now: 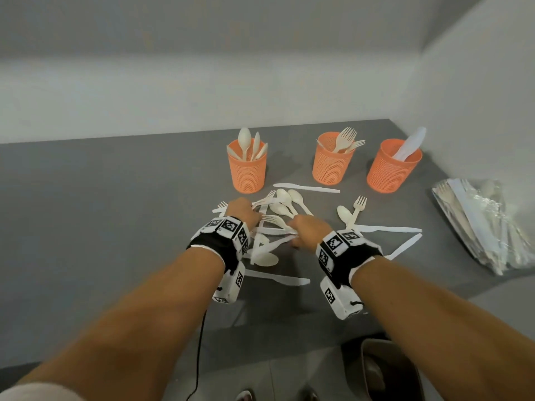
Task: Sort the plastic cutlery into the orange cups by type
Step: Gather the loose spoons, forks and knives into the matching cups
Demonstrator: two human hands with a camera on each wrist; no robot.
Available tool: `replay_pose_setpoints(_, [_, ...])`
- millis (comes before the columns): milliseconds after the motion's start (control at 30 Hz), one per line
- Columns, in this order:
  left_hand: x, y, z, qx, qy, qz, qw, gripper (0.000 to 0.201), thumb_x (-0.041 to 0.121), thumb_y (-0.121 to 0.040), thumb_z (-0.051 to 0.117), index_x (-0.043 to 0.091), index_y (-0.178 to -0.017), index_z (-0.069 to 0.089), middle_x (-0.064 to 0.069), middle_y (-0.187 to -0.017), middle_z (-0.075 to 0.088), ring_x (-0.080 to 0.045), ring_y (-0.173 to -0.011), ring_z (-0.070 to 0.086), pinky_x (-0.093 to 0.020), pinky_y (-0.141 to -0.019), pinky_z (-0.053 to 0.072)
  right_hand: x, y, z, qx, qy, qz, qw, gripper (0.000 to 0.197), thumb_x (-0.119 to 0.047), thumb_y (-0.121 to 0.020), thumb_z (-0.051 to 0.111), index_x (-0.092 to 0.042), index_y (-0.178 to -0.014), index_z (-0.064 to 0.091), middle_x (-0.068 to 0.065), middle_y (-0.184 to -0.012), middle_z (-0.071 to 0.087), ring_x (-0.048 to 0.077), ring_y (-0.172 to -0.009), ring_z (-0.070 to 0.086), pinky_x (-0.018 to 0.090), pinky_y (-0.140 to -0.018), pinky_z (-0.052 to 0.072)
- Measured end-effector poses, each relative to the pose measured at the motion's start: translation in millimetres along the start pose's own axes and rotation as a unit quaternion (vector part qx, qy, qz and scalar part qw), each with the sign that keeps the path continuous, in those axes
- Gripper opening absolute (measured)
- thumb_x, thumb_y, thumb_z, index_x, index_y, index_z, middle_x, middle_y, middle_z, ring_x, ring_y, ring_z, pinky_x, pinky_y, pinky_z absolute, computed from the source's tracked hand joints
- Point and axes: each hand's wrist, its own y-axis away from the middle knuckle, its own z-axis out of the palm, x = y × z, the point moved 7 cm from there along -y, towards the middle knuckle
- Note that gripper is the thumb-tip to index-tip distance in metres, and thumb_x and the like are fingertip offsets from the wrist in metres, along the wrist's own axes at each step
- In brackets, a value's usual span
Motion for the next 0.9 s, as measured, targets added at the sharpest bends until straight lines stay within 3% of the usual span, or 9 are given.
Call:
replay_pose_setpoints(67, [3, -4, 6, -0.018, -0.040, -0.002, 0.999, 0.033, 0.033, -0.085, 0.062, 0.003, -0.073, 0.054, -0.012, -0.083, 0.054, -0.025, -0.082, 0.054, -0.031, -0.070, 0.042, 3, 5, 1, -0.008, 0.026, -0.014, 1.000, 0.028, -0.020, -0.089, 0.057, -0.005, -0.113, 0.057, 0.015, -0.122, 0.054, 0.033, -0.112, 0.055, 0.036, -0.086, 0.043])
replay_pose_setpoints(233, [7, -10, 19, -0.055, -0.074, 0.015, 0.996, 0.030, 0.027, -0.082, 0.065, 0.001, -0.096, 0.059, -0.018, -0.096, 0.061, -0.031, -0.092, 0.059, -0.033, -0.071, 0.041, 23, 21, -20, 0.013, 0.118, -0.053, 0.991, 0.040, -0.033, -0.096, 0.042, -0.004, -0.124, 0.049, 0.014, -0.134, 0.041, 0.030, -0.121, 0.041, 0.040, -0.098, 0.035])
replay_pose_setpoints(333, [15, -8, 22, -0.070, -0.074, 0.044, 0.994, 0.023, 0.025, -0.080, 0.063, 0.005, -0.085, 0.053, -0.012, -0.086, 0.055, -0.026, -0.079, 0.052, -0.031, -0.067, 0.038, 53, 35, -36, 0.031, 0.088, -0.013, 0.996, 0.033, -0.033, -0.098, 0.037, -0.006, -0.114, 0.050, 0.012, -0.116, 0.053, 0.028, -0.113, 0.046, 0.036, -0.092, 0.033])
replay_pose_setpoints(433, [28, 2, 20, -0.079, -0.064, 0.111, 0.989, 0.018, 0.021, -0.089, 0.050, 0.004, -0.095, 0.051, -0.009, -0.092, 0.050, -0.027, -0.088, 0.050, -0.030, -0.073, 0.035, 95, 48, -39, 0.033, -0.037, 0.029, 0.998, 0.024, -0.025, -0.099, 0.039, -0.005, -0.107, 0.048, 0.010, -0.091, 0.055, 0.030, -0.097, 0.053, 0.033, -0.082, 0.035])
replay_pose_setpoints(500, [37, 16, 17, -0.077, -0.049, 0.173, 0.981, 0.024, 0.019, -0.091, 0.045, 0.001, -0.102, 0.054, -0.009, -0.095, 0.053, -0.030, -0.095, 0.054, -0.032, -0.077, 0.038, 124, 55, -40, 0.046, -0.068, 0.059, 0.995, 0.029, -0.026, -0.097, 0.042, -0.005, -0.116, 0.051, 0.009, -0.098, 0.056, 0.031, -0.100, 0.056, 0.036, -0.087, 0.039])
replay_pose_setpoints(600, [41, 46, 25, -0.145, -0.073, 0.244, 0.956, 0.025, 0.029, -0.081, 0.049, 0.007, -0.088, 0.059, -0.013, -0.093, 0.066, -0.030, -0.090, 0.061, -0.036, -0.079, 0.047, 165, 67, -41, 0.060, -0.080, 0.107, 0.989, 0.028, -0.025, -0.094, 0.050, -0.008, -0.116, 0.058, 0.010, -0.103, 0.062, 0.031, -0.101, 0.058, 0.035, -0.084, 0.041])
replay_pose_setpoints(700, [31, 71, 40, -0.205, -0.207, 0.257, 0.922, 0.026, 0.028, -0.077, 0.067, 0.013, -0.098, 0.064, -0.007, -0.101, 0.066, -0.021, -0.092, 0.058, -0.025, -0.073, 0.040, 195, 77, -35, 0.047, -0.062, 0.164, 0.983, 0.029, -0.023, -0.093, 0.053, -0.010, -0.117, 0.060, 0.014, -0.114, 0.064, 0.032, -0.104, 0.059, 0.040, -0.090, 0.046])
replay_pose_setpoints(767, [25, 75, 49, -0.202, -0.293, 0.251, 0.900, 0.038, 0.027, -0.076, 0.071, 0.014, -0.109, 0.058, -0.005, -0.110, 0.060, -0.022, -0.104, 0.054, -0.027, -0.076, 0.037, 202, 77, -28, 0.029, -0.046, 0.181, 0.982, 0.028, -0.021, -0.091, 0.053, -0.013, -0.118, 0.060, 0.013, -0.114, 0.065, 0.032, -0.103, 0.059, 0.040, -0.091, 0.046])
replay_pose_setpoints(900, [29, 71, 55, -0.170, -0.307, 0.244, 0.904, 0.025, 0.022, -0.080, 0.061, 0.017, -0.104, 0.061, -0.006, -0.108, 0.062, -0.025, -0.105, 0.057, -0.032, -0.078, 0.043, 198, 68, -16, 0.011, -0.015, 0.192, 0.981, 0.025, -0.019, -0.091, 0.051, -0.014, -0.115, 0.058, 0.012, -0.111, 0.065, 0.030, -0.102, 0.060, 0.035, -0.086, 0.044])
